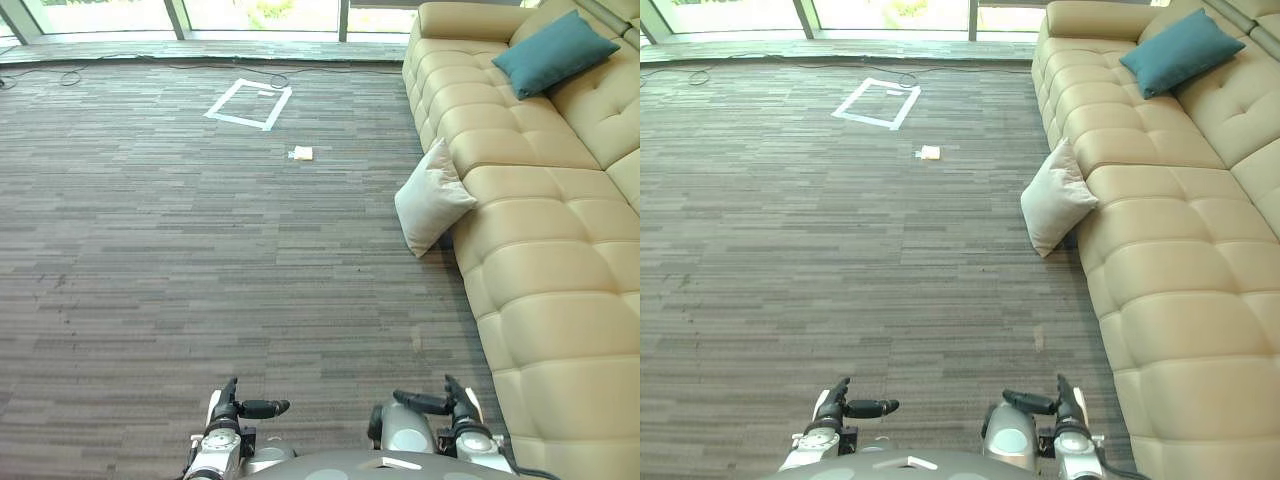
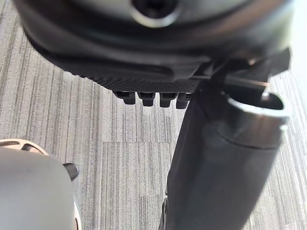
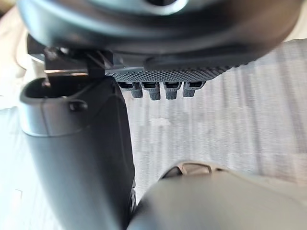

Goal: Pick up cushions and gather them together orderly.

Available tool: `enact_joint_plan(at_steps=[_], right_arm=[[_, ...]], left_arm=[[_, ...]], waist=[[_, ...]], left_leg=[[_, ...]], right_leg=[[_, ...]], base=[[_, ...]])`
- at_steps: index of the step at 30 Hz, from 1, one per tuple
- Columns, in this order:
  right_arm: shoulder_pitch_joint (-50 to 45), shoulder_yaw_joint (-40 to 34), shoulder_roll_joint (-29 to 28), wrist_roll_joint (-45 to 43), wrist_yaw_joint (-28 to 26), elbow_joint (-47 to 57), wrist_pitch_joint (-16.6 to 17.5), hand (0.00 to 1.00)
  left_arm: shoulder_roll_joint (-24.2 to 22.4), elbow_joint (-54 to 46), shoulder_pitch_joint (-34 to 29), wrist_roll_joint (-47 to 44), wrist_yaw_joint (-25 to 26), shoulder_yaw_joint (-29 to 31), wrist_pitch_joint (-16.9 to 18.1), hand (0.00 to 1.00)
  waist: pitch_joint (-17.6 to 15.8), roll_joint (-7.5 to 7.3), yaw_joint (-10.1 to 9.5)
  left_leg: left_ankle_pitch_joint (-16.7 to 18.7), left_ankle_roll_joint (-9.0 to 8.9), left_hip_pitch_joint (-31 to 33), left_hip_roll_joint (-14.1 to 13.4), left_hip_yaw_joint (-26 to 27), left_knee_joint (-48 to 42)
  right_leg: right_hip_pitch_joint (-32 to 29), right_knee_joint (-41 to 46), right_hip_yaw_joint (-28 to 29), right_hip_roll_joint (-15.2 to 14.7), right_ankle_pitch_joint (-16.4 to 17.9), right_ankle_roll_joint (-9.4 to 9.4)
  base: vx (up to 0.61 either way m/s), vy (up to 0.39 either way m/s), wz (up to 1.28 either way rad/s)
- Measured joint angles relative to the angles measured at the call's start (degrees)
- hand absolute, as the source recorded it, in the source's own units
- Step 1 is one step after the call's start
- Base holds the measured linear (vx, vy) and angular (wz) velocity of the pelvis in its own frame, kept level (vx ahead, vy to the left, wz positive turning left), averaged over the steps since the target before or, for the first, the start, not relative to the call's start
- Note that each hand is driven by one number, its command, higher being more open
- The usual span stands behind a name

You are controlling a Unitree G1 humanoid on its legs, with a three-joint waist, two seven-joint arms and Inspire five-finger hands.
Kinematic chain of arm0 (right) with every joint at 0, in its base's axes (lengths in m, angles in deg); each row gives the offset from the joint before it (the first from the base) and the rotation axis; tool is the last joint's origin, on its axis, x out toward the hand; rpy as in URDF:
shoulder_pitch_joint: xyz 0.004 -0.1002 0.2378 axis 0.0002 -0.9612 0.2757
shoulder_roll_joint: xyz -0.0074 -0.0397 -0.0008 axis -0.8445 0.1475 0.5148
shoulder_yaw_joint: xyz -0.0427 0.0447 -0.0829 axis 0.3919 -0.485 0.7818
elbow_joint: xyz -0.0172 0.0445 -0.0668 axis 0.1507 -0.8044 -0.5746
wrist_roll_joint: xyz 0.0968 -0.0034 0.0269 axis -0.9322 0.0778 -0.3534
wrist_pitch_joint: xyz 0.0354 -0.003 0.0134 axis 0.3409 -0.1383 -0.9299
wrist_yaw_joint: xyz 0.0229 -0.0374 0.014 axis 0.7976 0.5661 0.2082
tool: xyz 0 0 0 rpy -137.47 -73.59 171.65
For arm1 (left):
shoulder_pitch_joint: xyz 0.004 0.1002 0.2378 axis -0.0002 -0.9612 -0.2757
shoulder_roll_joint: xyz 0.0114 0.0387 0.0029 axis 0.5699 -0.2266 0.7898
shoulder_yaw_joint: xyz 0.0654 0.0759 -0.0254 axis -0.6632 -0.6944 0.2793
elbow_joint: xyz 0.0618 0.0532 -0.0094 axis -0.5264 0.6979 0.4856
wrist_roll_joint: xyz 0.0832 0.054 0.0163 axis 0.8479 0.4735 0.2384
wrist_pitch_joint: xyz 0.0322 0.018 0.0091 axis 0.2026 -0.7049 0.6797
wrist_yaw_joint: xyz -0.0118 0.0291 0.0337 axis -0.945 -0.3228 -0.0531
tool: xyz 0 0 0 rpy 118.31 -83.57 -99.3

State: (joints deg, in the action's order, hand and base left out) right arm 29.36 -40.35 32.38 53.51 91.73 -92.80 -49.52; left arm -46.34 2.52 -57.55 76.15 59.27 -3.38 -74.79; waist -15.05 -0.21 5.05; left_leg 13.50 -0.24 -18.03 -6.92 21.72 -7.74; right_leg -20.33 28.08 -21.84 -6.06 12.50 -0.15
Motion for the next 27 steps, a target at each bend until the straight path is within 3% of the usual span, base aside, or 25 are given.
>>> enact_joint_plan(at_steps=[1, 2, 3, 4, 6, 7, 9, 10, 11, 12, 13, 16, 18, 20, 21, 22, 23, 24, 26, 27], right_arm=[[-1.08, -0.28, -0.2, -0.02, 0.05, -0.41, 0.0, 1.0], [-0.86, -0.61, 0.15, -0.14, 0.08, -0.55, 0.01, 1.0], [0.34, -1.37, 0.53, 0.09, 0.39, -0.27, -0.25, 1.0], [0.33, -1.39, 0.69, 0.19, 0.31, -0.33, -0.28, 1.0], [0.28, -1.21, 0.61, 0.18, 0.16, -0.41, -1.04, 1.0], [0.13, -0.95, 0.53, 0.21, 0.0, -0.64, -2.01, 1.0], [-1.15, -0.54, 0.61, 0.19, 0.21, -1.08, -2.67, 1.0], [-1.32, -0.39, 0.49, 0.19, 0.28, -1.36, -2.74, 1.0], [-1.67, -0.35, 0.43, 0.17, 0.31, -2.02, -2.95, 1.0], [-1.75, -0.35, 0.38, 0.15, 0.31, -2.54, -3.16, 1.0], [-1.72, -0.38, 0.39, 0.19, 0.34, -3.19, -3.52, 1.0], [-1.49, -0.36, 0.45, 0.21, 0.42, -3.33, -3.54, 1.0], [-1.34, -0.35, 0.48, 0.22, 0.46, -3.33, -3.47, 1.0], [-1.89, -0.31, 0.45, 0.23, 0.55, -3.08, -3.38, 1.0], [-2.79, -0.3, 0.08, 0.24, 0.67, -2.81, -3.4, 1.0], [-4.28, -0.32, -0.63, 0.21, 0.91, -2.05, -3.37, 1.0], [-4.63, -0.2, -1.07, 0.21, 0.94, -1.95, -3.46, 1.0], [-4.65, -0.21, -1.45, 0.2, 0.93, -1.92, -3.46, 1.0], [-4.47, -1.49, -2.73, -0.54, 1.49, -0.47, -2.89, 1.0], [-4.3, -1.25, -2.78, -0.45, 1.63, -0.46, -2.68, 1.0]], left_arm=[[-0.14, 0.34, -1.03, 0.04, -0.12, -0.07, 0.06, 1.0], [-1.06, 0.86, -0.53, 0.01, -0.23, 0.19, 0.1, 1.0], [-2.17, 0.79, 0.15, 0.46, -0.77, 0.24, 0.4, 1.0], [-2.5, 0.74, 0.38, 0.73, -0.86, 0.23, 0.38, 1.0], [-2.66, 0.62, 0.56, 1.23, -1.06, 0.37, 0.34, 1.0], [-2.76, 0.45, 0.52, 1.24, -1.11, 0.67, 0.3, 1.0], [-2.64, -1.2, -0.17, 1.21, -1.08, 1.96, 0.33, 1.0], [-2.49, -1.79, -0.38, 1.21, -1.05, 2.19, 0.35, 1.0], [-2.32, -2.84, -0.44, 1.21, -1.04, 2.45, 0.37, 1.0], [-2.32, -3.19, -0.43, 1.17, -1.03, 2.66, 0.44, 1.0], [-2.25, -4.11, -0.43, 1.13, -1.07, 2.77, 0.44, 1.0], [-2.5, -5.13, -0.32, 0.96, -1.01, 2.89, 0.52, 1.0], [-2.73, -5.08, -0.01, 0.87, -0.95, 2.87, 0.82, 1.0], [-2.77, -5.1, -0.09, 0.55, -0.67, 2.87, 0.8, 1.0], [-2.55, -5.19, -0.4, 0.48, -0.68, 3.05, 0.77, 1.0], [-2.28, -5.15, -0.61, 0.47, -0.8, 3.25, 0.64, 1.0], [-2.1, -4.98, -0.67, 0.43, -0.54, 3.24, 0.61, 1.0], [-1.79, -4.99, -0.94, 0.27, -0.3, 3.3, 0.62, 1.0], [-0.57, -4.29, -1.03, -0.2, 0.06, 3.27, 0.26, 1.0], [-0.41, -3.5, -1.05, -1.05, 0.32, 3.28, 0.15, 1.0]], waist=[[0.78, -1.53, 0.77], [0.54, -0.84, 0.99], [0.65, 1.01, 0.7], [0.64, 1.08, 0.84], [0.41, 1.68, 1.04], [0.1, 2.45, 1.03], [-0.39, 2.26, 0.86], [-0.48, 1.99, 0.84], [-0.67, 1.4, 0.82], [-0.7, 1.34, 0.57], [-0.8, 1.17, -0.01], [-0.87, 1.16, -1.16], [-0.88, 1.37, -1.65], [-0.7, 1.44, -1.74], [-0.13, 1.06, -2.01], [0.92, 0.54, -1.95], [1.26, -1.09, -2.02], [1.82, -1.6, -2.1], [2.03, -3.32, -1.82], [1.76, -2.93, -1.72]], left_leg=[[1.11, -5.21, -3.95, 0.91, -0.91, 0.2], [1.53, -5.94, -4.82, -0.13, -1.11, -0.64], [0.26, -8.58, -2.36, -2.79, -2.5, -7.57], [-1.02, -9.69, -1.02, -3.44, -3.61, -11.38], [-7.05, -13.95, 4.42, -6.59, -7.95, -26.64], [-7.35, -14.66, 8.55, -8.91, -9.5, -38.44], [-5.34, -13.83, 14.51, -11.68, -7.46, -51.3], [-4.39, -12.79, 15.93, -11.72, -6.28, -51.36], [-2.73, -10.15, 18.29, -11.53, -3.5, -48.19], [-1.86, -8.72, 19.76, -11.17, -2.43, -44.59], [-0.6, -7.87, 22.3, -9.31, -2.17, -34.19], [-0.86, -8.4, 25.7, -4.94, -7.99, -16.85], [-3.89, -10.0, 27.18, -2.03, -14.51, -7.9], [-5.51, -8.1, 27.19, -1.5, -15.86, -8.04], [-7.74, -5.22, 27.06, -1.03, -15.64, -11.1], [-9.0, -4.67, 26.92, -0.94, -13.9, -13.39], [-7.07, -4.29, 26.06, -0.37, -11.64, -13.92], [-6.18, -4.14, 25.55, 0.0, -10.24, -13.6], [-4.11, -2.82, 20.95, 1.39, -5.85, -10.49], [-3.49, -2.62, 17.34, 1.39, -4.33, -8.46]], right_leg=[[0.53, -7.56, 4.37, 0.51, -17.16, 4.96], [0.37, -4.79, 4.27, 1.09, -15.08, 7.59], [-0.98, 1.66, 4.8, 1.04, -8.79, 8.03], [-0.92, 3.48, 4.61, 0.86, -6.75, 8.33], [2.74, 4.36, 4.05, 1.42, -2.05, 7.66], [6.35, 2.5, 3.95, 3.08, -0.92, 6.88], [14.06, -2.84, 3.84, 5.27, 0.11, 6.63], [16.16, -4.62, 3.99, 5.51, 0.24, 6.48], [19.84, -7.84, 4.51, 5.92, -0.16, 6.61], [21.64, -9.69, 4.85, 6.27, -0.38, 6.51], [23.8, -12.08, 6.13, 6.65, -0.48, 6.45], [25.94, -14.12, 9.61, 7.3, -0.22, 6.0], [28.31, -15.08, 13.98, 7.88, 1.2, 4.25], [29.48, -12.33, 17.73, 7.99, 4.91, 3.52], [29.42, -9.35, 19.81, 7.45, 7.75, 2.2], [29.21, -5.98, 20.63, 6.1, 9.8, 0.1], [26.81, -1.29, 20.82, 4.39, 10.38, -1.0], [24.69, 2.59, 20.23, 3.18, 10.24, -1.57], [17.29, 17.55, 13.65, -3.28, 6.64, -5.95], [16.09, 21.09, 10.29, -5.25, 7.6, -3.66]], base=[[0.88, -0.236, 0.58], [0.84, -0.274, 0.61], [0.66, -0.258, 0.25], [0.55, -0.256, 0.24], [0.46, -0.225, 0.14], [0.48, -0.231, -0.02], [0.48, -0.213, -0.13], [0.44, -0.175, -0.15], [0.35, -0.129, -0.12], [0.39, -0.116, -0.33], [0.24, -0.038, -0.36], [0.29, 0.022, -0.63], [0.33, 0.118, -1.11], [0.44, 0.228, -1.13], [0.41, 0.221, -0.99], [0.42, 0.214, -1.01], [0.33, 0.173, -0.83], [0.42, 0.207, -0.92], [0.45, 0.212, -0.9], [0.42, 0.175, -0.62]])
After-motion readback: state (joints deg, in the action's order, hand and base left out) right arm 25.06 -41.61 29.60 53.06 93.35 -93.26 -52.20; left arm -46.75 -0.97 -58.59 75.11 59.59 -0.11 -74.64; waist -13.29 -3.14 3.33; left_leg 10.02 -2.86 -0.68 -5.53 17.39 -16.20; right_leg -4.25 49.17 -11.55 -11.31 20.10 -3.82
